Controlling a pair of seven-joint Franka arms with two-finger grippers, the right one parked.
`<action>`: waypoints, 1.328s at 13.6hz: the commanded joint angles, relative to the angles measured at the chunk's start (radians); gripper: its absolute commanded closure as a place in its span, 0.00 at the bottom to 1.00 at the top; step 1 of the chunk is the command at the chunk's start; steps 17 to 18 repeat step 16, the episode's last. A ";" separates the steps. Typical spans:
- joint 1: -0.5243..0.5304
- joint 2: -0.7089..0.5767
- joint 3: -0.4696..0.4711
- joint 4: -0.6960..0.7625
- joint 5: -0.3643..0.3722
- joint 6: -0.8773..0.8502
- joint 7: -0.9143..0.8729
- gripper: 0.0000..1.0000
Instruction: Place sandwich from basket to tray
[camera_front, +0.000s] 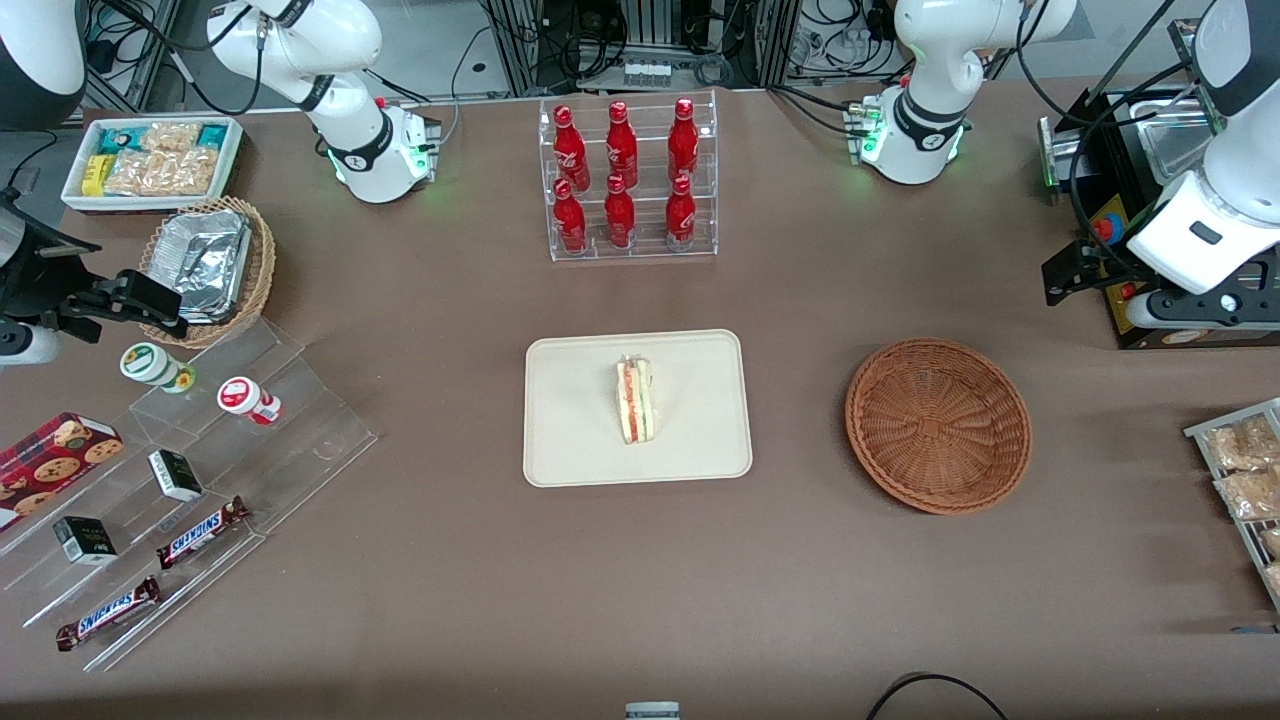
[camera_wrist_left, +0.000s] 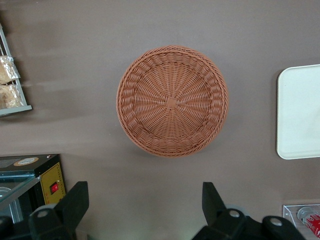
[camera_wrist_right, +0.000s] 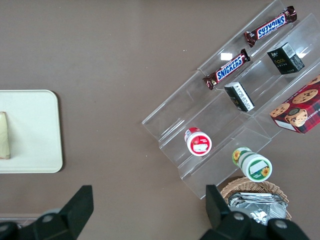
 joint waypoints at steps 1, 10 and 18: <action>0.004 -0.027 -0.006 -0.017 -0.017 0.003 -0.003 0.00; -0.015 0.000 -0.008 0.092 -0.060 -0.033 -0.067 0.00; -0.070 0.002 0.071 0.097 -0.017 -0.052 -0.066 0.00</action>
